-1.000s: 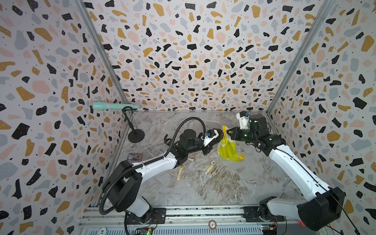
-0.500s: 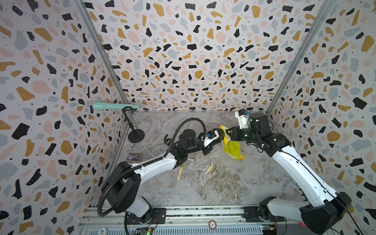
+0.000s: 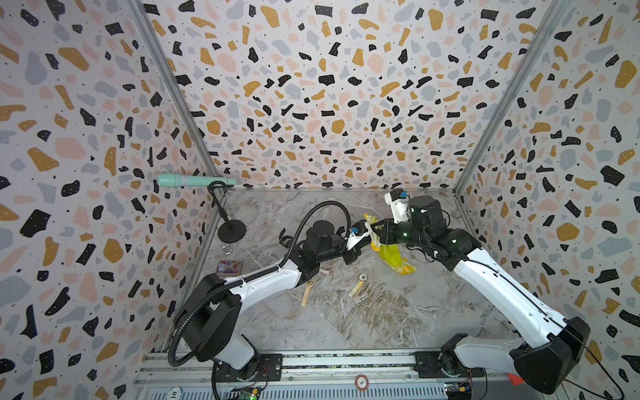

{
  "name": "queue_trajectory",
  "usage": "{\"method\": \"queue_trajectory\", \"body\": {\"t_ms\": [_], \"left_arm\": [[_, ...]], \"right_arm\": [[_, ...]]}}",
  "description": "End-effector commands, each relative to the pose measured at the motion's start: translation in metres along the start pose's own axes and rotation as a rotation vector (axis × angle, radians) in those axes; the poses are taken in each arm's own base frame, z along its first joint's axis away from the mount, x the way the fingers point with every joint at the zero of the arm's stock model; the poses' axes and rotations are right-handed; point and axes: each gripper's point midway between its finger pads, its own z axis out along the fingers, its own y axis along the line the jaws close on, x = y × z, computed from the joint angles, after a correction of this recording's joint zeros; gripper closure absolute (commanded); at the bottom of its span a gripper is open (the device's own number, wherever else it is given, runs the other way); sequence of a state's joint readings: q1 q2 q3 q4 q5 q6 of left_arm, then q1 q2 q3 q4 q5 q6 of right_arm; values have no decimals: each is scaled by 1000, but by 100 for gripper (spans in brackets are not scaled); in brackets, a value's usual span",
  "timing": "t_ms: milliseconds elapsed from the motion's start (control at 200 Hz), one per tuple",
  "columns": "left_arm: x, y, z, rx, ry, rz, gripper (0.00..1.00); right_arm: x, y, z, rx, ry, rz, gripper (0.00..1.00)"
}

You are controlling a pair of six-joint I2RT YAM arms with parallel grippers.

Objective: Wipe the watch dial
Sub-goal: Wipe the dirt from the watch dial.

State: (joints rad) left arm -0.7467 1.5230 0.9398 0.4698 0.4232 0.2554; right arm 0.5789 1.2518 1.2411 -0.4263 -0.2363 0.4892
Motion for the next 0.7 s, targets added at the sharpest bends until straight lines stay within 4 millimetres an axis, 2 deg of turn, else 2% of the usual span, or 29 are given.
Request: {"method": "queue_trajectory", "body": {"t_ms": [0, 215, 421, 566, 696], "left_arm": [[-67, 5, -15, -31, -216, 86, 100], [-83, 9, -19, -45, -254, 103, 100], [-73, 8, -16, -34, -221, 104, 100], [-64, 10, -12, -36, -188, 108, 100], [-56, 12, -6, -35, -153, 112, 100]], "right_arm": [[22, -21, 12, 63, 52, 44, 100], [39, -55, 9, 132, 60, 132, 100], [31, -69, -14, 167, 18, 148, 100], [17, -59, -32, 154, -16, 120, 100], [-1, -37, -47, 103, -63, 82, 100]]}}
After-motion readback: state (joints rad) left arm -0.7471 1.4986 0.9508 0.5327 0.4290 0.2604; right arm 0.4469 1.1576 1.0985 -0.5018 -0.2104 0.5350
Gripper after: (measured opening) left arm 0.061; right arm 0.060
